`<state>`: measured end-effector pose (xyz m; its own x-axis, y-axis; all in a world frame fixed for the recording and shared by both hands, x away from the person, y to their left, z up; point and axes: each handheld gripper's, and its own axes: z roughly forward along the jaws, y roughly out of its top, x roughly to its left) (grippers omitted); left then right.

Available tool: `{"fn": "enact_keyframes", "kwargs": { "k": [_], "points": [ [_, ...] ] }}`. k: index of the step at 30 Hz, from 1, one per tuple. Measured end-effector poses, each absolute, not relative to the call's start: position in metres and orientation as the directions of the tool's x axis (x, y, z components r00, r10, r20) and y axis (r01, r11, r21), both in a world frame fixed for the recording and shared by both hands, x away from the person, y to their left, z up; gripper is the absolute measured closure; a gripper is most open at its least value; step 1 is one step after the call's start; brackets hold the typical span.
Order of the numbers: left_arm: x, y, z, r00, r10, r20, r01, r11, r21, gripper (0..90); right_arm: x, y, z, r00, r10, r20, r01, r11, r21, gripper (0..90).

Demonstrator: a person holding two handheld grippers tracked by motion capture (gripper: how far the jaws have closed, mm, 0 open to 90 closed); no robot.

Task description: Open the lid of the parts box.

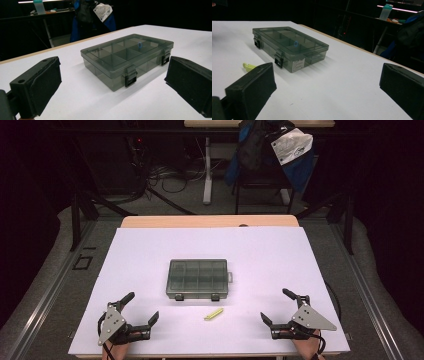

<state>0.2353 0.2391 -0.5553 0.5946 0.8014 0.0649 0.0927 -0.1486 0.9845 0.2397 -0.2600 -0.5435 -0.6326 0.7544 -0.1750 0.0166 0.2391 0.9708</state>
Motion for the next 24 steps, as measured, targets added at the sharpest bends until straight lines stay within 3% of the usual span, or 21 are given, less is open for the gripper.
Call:
{"fn": "enact_keyframes", "kwargs": {
  "k": [24],
  "points": [
    [0.243, 0.239, -0.558, 0.585, 0.811, 0.015, 0.152, -0.127, 0.980, 0.0, 0.249, -0.248, -0.544, -0.673, 0.726, -0.141, 0.077, 0.258, 0.963, 0.0]
  ]
}}
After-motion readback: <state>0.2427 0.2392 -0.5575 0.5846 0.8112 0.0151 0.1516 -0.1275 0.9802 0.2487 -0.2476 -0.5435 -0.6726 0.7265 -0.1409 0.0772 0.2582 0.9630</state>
